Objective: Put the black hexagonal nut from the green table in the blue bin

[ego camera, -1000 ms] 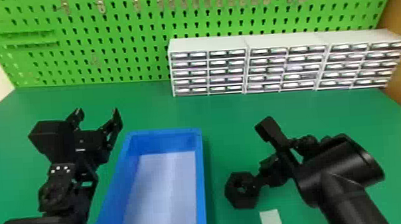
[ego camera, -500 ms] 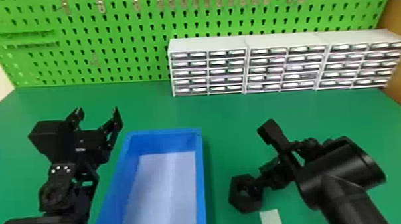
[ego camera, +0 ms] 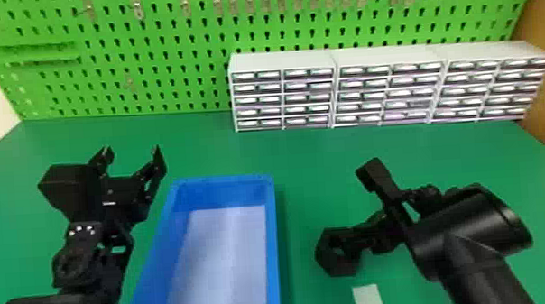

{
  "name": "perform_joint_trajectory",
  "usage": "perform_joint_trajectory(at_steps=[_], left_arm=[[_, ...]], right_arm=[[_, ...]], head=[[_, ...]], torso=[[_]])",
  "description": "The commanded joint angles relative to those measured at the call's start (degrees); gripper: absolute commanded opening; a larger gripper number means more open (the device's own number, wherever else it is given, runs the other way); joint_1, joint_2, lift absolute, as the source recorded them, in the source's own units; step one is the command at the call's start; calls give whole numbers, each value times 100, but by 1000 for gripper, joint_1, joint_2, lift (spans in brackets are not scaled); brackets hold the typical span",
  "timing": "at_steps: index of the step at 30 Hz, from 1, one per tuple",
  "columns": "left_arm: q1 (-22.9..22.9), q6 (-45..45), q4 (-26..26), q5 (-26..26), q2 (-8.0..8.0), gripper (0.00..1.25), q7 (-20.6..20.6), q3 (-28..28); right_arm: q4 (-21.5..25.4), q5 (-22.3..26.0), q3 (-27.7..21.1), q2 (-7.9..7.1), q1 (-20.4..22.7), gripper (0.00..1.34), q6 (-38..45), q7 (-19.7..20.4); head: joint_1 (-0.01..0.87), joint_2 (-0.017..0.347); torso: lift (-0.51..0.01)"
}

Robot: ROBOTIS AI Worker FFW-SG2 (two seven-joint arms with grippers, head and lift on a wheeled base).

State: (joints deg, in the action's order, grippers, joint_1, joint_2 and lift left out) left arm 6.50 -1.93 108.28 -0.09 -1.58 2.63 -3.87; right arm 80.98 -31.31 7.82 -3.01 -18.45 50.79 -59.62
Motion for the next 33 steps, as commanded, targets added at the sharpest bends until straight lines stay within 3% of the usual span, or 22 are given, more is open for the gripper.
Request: perform_joint_trajectory(at_steps=[1, 24, 33], left_arm=[[9, 0, 0, 0, 0, 815, 1, 0], [18, 0, -17, -9, 9, 813, -8, 0], [27, 0, -26, -9, 9, 813, -8, 18]], right_arm=[[32, 55, -88, -6, 52, 245, -25, 12], [805, 90, -413, -15, 52, 247, 45, 47], [1183, 521, -571, -15, 114, 245, 19, 249]], head=[[657, 57], [657, 57], [657, 57]], torso=[[-95], [-95], [-95]])
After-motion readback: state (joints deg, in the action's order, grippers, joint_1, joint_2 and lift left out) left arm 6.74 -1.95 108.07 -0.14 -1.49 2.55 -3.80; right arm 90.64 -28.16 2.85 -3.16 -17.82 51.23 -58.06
